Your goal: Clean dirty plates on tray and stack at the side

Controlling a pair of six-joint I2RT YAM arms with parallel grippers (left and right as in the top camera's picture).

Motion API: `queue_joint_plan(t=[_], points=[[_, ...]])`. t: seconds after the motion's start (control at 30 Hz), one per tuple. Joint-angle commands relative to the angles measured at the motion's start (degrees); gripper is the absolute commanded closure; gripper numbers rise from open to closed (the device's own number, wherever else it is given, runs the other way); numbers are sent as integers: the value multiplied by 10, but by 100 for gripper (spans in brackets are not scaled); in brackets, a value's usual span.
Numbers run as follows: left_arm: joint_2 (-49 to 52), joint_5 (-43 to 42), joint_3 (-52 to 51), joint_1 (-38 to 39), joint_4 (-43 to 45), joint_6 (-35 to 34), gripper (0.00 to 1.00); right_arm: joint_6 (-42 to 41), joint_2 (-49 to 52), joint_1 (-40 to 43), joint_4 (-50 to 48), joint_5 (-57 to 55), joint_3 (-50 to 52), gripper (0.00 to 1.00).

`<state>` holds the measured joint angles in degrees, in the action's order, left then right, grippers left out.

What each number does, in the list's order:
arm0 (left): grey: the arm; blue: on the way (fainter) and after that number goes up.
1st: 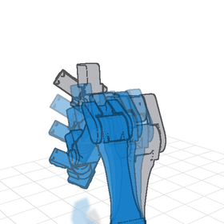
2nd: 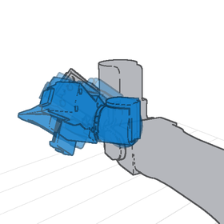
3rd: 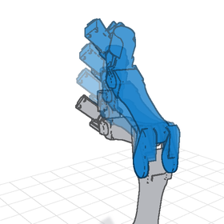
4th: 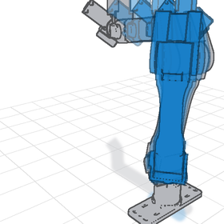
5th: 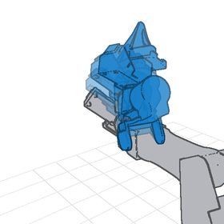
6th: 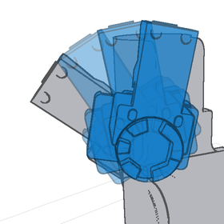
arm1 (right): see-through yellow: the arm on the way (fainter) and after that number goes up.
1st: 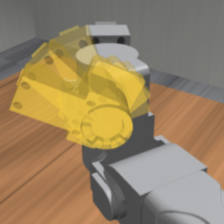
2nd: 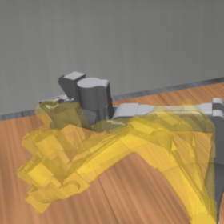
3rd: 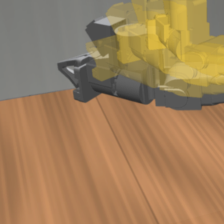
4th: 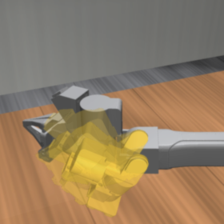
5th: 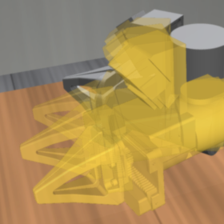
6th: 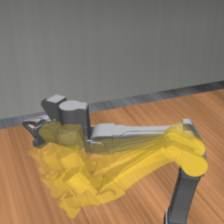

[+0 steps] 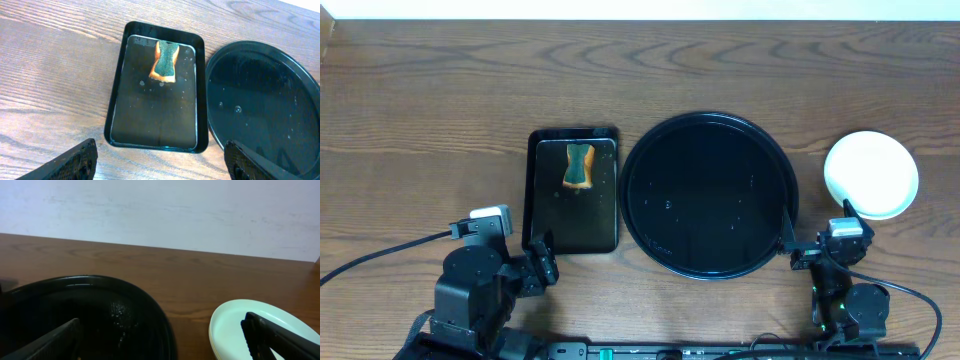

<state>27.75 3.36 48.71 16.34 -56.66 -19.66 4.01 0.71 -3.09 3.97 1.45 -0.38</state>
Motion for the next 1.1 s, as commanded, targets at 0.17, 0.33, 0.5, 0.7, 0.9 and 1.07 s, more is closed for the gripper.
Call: queue_joint_plan(t=[0.17, 0.33, 0.5, 0.7, 0.9, 1.07], points=[[-1, 3, -2, 1, -1, -2, 18, 2, -3, 8, 3, -1, 1, 1], [-1, 3, -2, 1, -1, -2, 18, 1, -3, 8, 3, -1, 1, 1], [-1, 3, -2, 1, -1, -2, 18, 1, -3, 8, 3, -1, 1, 1], [-11, 7, -24, -61, 20, 16, 18, 2, -3, 8, 3, -1, 1, 1], [-82, -13, -142, -119, 143, 61, 18, 1, -3, 8, 3, -1, 1, 1], [-174, -13, -259, -142, 250, 64, 18, 2, -3, 8, 3, -1, 1, 1]])
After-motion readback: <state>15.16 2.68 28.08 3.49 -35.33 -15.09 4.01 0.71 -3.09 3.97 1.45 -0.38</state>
